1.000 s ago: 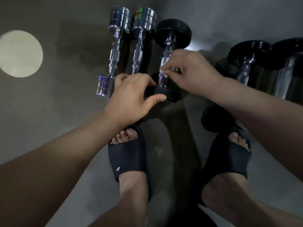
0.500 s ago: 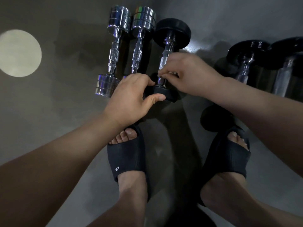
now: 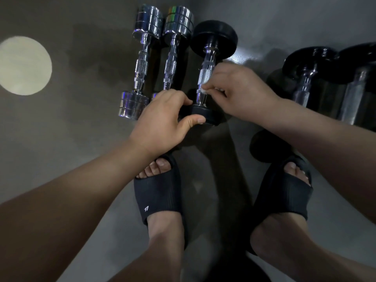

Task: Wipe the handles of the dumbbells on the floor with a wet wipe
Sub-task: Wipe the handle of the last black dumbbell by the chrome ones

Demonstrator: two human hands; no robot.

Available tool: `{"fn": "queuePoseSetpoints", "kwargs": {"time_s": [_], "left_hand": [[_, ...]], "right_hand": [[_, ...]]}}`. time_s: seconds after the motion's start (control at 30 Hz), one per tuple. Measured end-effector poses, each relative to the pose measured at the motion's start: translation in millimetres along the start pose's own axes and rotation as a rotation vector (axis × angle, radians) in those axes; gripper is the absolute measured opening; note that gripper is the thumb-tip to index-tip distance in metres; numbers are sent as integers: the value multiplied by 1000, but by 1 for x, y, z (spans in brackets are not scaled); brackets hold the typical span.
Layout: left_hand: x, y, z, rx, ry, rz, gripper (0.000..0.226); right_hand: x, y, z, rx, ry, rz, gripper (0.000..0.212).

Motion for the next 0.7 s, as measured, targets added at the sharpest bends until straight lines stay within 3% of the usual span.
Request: {"fn": "queuePoseSetpoints", "kwargs": {"time_s": [0.57,0.7], "left_hand": [[1,0,1,0,-11,-25,56],[1,-1,0,4,6,-31,56]], "right_hand": [[-4,3,-11,-20,83,31,15],[-2,15,-29,-74,167,23,16]]}}
Point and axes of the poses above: each hand's wrist, its own z-axis towards the middle knuckle, its own x-axis out of the back of the hand, y = z × x, the point moved 3 cm from there along z, towards the middle knuckle, and after that the axes turned 1 degree about y, right-handed, at the moved point
